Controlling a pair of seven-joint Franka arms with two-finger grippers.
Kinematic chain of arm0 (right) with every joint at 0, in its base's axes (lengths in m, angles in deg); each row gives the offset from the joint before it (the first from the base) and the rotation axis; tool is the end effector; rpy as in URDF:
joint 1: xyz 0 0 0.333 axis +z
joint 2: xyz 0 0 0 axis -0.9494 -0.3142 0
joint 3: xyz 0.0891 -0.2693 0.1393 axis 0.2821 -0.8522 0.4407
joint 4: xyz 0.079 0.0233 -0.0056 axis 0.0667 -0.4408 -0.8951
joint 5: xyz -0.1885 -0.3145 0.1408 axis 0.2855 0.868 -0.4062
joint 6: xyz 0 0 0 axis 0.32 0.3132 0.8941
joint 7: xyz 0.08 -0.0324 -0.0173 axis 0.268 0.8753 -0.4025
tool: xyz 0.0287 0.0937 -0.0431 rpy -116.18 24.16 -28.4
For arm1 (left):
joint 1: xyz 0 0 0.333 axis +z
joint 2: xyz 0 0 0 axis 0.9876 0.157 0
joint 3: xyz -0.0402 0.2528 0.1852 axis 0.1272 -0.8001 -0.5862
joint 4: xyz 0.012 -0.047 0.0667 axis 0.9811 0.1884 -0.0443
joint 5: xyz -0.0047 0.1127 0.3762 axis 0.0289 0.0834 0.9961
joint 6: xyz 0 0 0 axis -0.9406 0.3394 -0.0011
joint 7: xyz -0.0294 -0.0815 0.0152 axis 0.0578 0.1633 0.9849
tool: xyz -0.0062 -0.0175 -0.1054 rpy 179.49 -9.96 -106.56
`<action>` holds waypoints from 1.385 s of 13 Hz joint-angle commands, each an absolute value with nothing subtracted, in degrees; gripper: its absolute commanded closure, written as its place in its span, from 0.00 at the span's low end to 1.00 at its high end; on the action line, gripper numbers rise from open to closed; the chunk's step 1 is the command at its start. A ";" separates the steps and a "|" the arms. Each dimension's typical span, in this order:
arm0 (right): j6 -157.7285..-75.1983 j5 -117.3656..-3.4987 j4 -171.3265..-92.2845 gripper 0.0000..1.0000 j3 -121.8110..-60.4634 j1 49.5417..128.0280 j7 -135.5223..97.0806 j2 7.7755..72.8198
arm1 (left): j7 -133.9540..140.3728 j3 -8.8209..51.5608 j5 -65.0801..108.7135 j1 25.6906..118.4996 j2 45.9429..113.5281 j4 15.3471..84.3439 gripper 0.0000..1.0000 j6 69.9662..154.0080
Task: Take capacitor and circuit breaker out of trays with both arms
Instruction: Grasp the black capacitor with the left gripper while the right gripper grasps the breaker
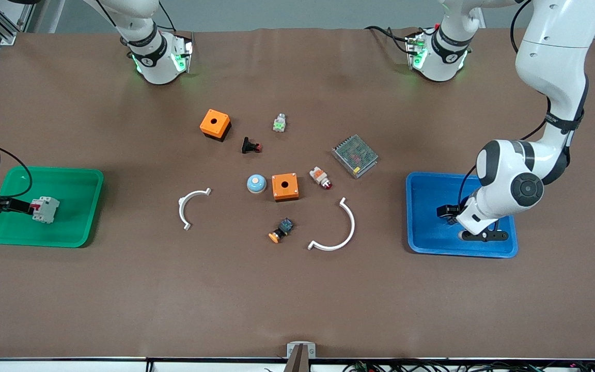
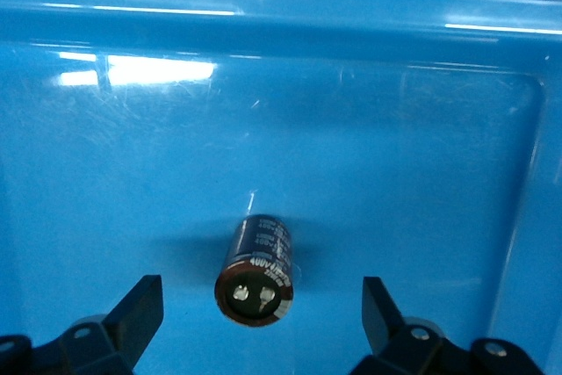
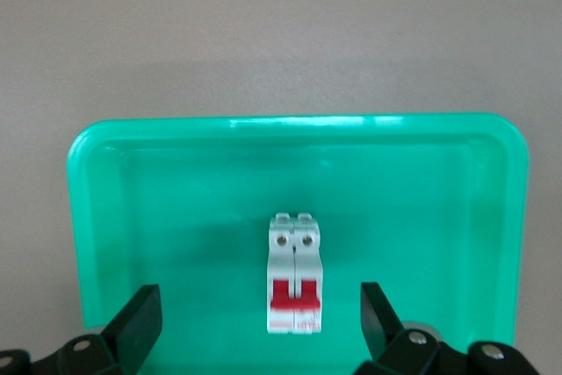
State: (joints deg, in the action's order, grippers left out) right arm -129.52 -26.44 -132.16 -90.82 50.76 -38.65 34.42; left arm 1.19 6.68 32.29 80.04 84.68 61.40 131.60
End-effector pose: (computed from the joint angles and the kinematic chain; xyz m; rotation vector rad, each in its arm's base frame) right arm 0.6021 -0.2866 0.2868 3.1372 -0.0756 -0.0022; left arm 0.6110 -0.0466 0.1991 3.1303 -0.0204 -0.1401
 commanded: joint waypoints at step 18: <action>-111.73 -28.34 -123.32 1.00 -90.61 56.72 -38.77 34.21 | 0.80 6.56 33.36 80.00 85.84 60.35 0.65 134.66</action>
State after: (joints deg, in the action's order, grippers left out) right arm -120.24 -29.80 -125.61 -90.48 52.99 -46.44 30.20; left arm 1.19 6.67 32.33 80.03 85.48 61.14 134.37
